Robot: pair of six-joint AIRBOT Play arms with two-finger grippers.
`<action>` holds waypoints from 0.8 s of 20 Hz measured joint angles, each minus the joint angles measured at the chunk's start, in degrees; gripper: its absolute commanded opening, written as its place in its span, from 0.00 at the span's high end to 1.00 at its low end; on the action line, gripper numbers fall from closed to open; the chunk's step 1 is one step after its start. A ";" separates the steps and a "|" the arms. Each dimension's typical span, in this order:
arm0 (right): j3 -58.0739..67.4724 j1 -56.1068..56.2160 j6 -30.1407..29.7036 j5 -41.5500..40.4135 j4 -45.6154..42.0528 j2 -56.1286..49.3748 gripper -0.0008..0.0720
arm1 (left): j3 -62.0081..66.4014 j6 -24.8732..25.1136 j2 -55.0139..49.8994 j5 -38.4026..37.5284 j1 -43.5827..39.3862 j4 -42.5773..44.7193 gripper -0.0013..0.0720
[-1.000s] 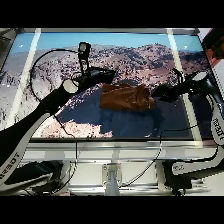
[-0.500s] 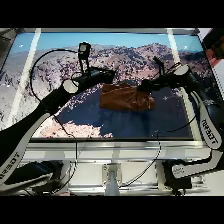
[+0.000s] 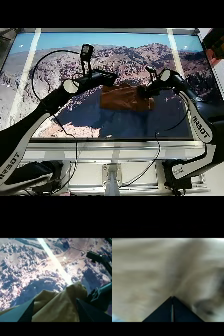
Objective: Fold the clothes and pants, and hang the long-sleeved shirts on hangers.
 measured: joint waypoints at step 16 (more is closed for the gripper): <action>0.07 -17.57 -16.65 13.64 22.56 3.39 0.29 | 0.00 0.00 0.00 -0.48 0.00 0.04 0.17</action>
